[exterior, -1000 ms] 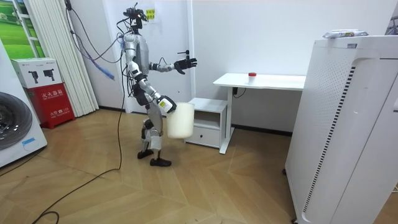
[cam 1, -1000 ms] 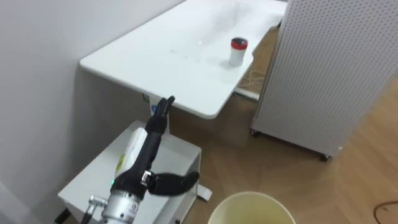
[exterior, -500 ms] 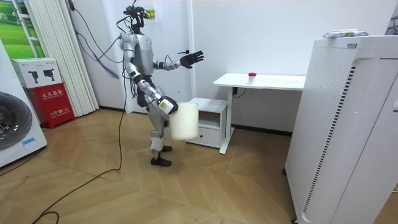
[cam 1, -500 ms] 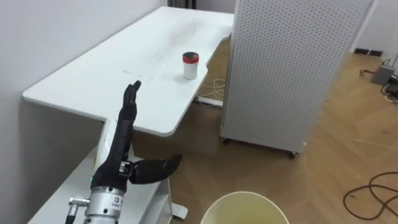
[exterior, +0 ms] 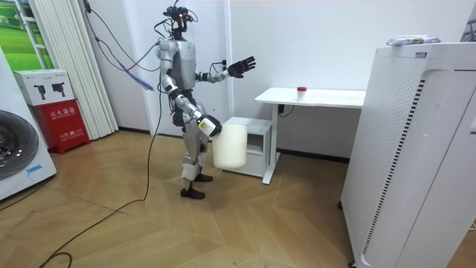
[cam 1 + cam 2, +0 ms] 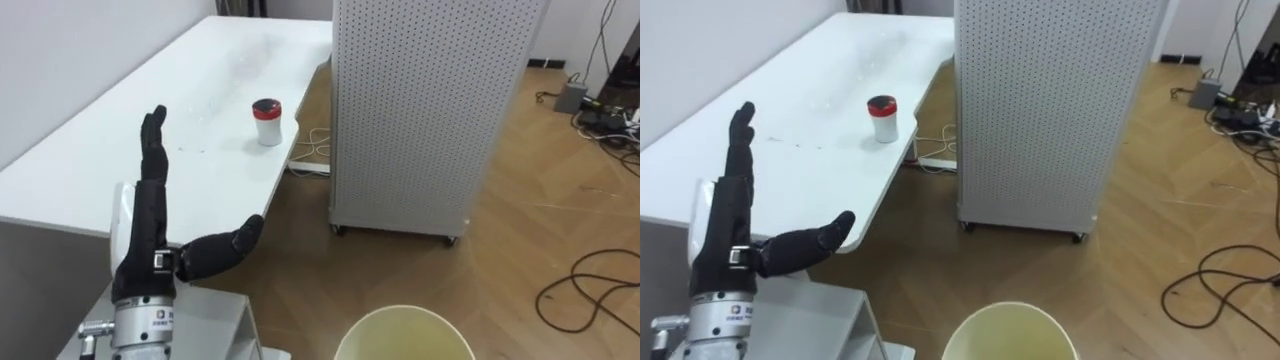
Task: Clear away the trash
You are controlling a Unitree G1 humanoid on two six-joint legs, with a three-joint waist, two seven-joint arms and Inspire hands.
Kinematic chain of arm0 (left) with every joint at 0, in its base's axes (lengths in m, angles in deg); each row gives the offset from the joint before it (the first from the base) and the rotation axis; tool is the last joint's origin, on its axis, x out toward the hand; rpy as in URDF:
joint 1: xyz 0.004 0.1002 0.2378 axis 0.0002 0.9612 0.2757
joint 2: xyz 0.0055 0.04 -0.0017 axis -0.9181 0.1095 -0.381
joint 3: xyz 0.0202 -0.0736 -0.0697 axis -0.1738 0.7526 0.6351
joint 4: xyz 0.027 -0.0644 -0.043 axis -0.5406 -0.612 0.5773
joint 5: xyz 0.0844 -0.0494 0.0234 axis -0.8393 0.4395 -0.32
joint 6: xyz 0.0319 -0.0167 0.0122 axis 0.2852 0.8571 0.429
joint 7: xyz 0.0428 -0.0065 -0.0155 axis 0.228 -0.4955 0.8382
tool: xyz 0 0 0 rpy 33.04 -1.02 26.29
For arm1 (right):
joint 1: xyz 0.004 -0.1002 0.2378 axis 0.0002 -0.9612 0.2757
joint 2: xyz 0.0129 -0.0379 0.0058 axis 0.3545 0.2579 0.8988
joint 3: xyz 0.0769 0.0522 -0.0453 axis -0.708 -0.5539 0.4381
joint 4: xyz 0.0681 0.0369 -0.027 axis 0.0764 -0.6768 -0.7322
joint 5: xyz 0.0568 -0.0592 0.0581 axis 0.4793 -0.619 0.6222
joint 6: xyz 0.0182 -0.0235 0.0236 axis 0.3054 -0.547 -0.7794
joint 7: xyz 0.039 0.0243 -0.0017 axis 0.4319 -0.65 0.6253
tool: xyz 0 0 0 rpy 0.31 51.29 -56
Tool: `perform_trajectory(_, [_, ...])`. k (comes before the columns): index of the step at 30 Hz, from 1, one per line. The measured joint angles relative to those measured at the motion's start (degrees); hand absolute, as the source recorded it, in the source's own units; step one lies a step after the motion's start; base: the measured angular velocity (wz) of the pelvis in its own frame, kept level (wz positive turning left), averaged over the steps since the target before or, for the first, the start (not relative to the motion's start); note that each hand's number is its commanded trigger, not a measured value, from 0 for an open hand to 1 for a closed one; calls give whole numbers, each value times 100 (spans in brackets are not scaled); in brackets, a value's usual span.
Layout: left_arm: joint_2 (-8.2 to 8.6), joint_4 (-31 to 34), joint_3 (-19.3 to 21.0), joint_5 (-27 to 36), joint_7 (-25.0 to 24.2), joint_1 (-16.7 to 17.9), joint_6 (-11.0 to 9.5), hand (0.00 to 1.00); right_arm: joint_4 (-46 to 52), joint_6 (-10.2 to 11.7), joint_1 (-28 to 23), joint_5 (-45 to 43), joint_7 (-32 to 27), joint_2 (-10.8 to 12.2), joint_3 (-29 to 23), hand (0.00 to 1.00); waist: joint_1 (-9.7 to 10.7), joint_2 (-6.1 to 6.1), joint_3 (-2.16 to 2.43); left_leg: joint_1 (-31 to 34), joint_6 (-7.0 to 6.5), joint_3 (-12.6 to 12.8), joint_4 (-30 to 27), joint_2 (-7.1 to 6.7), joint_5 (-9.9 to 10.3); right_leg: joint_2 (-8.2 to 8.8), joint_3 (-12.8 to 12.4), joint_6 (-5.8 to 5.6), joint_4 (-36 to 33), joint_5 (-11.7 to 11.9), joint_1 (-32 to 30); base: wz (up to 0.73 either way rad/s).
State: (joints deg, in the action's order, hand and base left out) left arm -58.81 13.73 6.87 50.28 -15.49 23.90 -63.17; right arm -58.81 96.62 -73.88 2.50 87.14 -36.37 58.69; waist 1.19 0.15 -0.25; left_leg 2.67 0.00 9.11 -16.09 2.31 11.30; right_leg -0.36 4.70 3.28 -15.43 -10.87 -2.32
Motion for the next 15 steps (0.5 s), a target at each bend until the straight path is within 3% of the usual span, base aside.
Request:
perform_trajectory(11, [-1, 46, 49, 3, -91, 40, 14, 0, 80, 1, -20, -75, -17, 69, 10, 100, -11, 4, -4, -252, 2, -2, 244, -51, 2, 24, 22, -27, 244, -16, 266, -3])
perform_trajectory(15, [1, 27, 45, 6, -90, 66, 13, 0, 65, -5, -20, -91, -66, 67, 37, 100, -15, -21, -24, -315, -26, 11, 151, -55, 96, 60, 36, -120, -283, -125, 89, -12])
